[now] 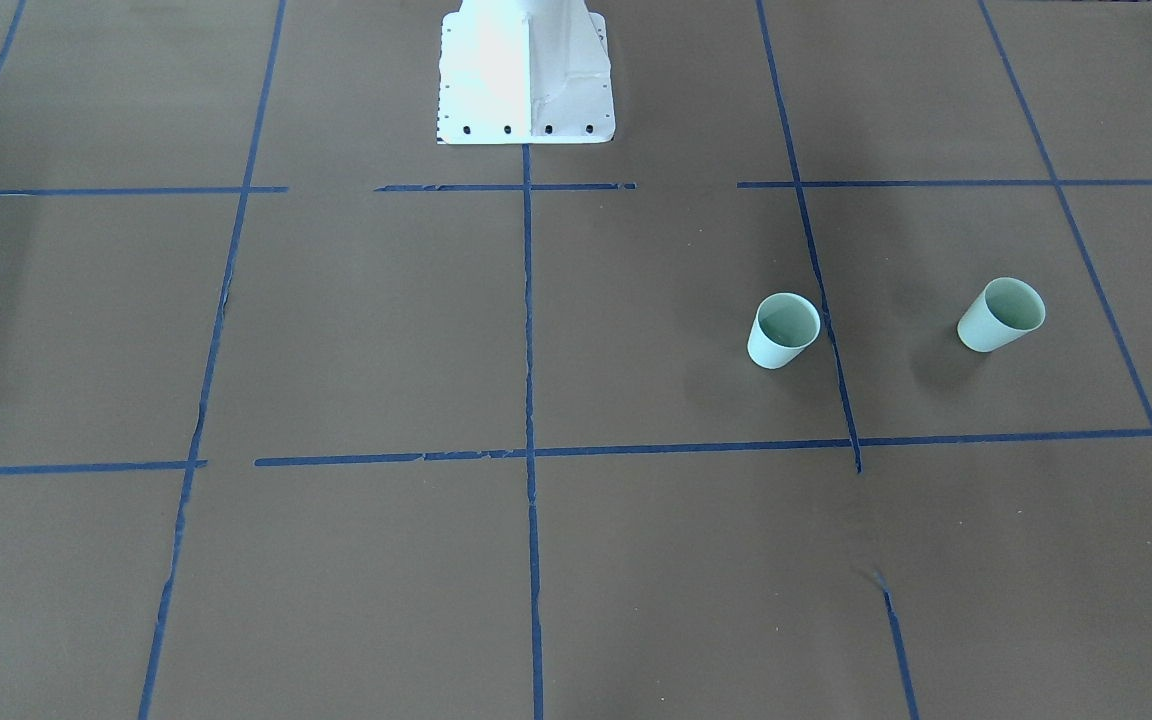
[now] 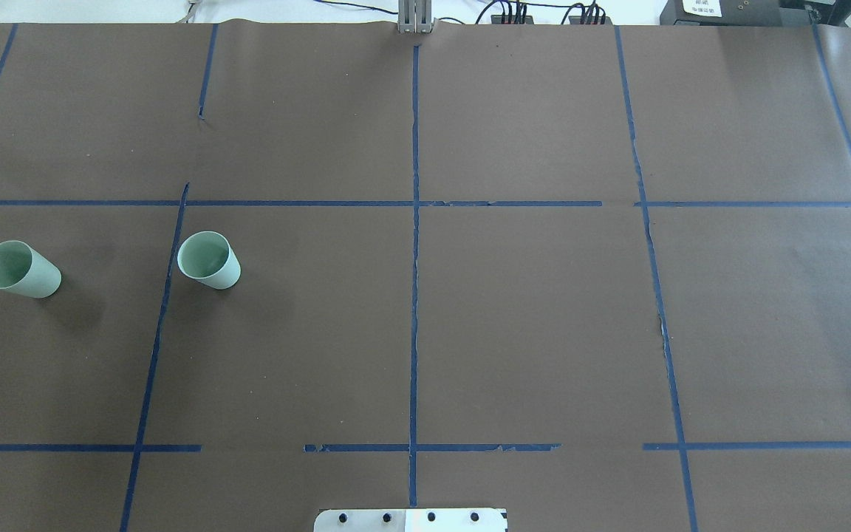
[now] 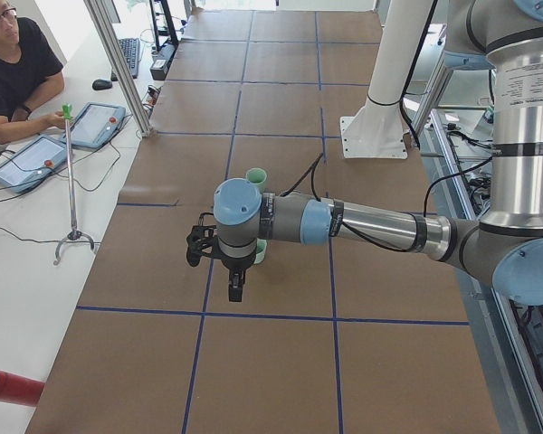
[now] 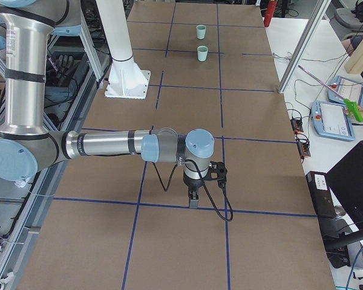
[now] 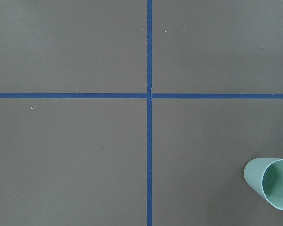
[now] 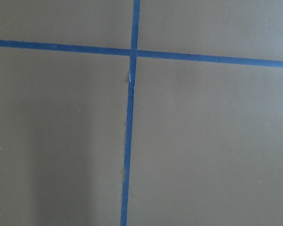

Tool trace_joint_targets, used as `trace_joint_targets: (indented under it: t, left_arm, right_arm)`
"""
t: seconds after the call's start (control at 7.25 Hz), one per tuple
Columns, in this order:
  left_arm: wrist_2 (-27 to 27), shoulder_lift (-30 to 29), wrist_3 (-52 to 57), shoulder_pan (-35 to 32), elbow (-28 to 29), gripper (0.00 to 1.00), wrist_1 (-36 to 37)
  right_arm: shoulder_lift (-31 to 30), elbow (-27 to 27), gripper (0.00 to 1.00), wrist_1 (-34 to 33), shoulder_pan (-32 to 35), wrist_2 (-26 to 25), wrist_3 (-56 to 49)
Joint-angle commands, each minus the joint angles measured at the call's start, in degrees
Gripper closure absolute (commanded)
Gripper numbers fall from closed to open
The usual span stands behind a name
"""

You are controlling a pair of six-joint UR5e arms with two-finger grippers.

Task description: Stack cups

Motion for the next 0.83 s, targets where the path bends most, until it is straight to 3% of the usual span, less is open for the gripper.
trace_joint_targets:
  t: [0.0,0.69]
  left_arm:
    - [-0.44,-0.26,0.17,0.01,-0.49,0.00,0.17]
    - [-2.02,0.26,0.44,0.62,2.92,0.00,-6.39]
  right_arm:
    - [0.00,0.00,0.00,-0.04,0.00,-0.01,0.00]
    - [0.00,0.00,0.00,-0.04,-0.09,-0.01,0.00]
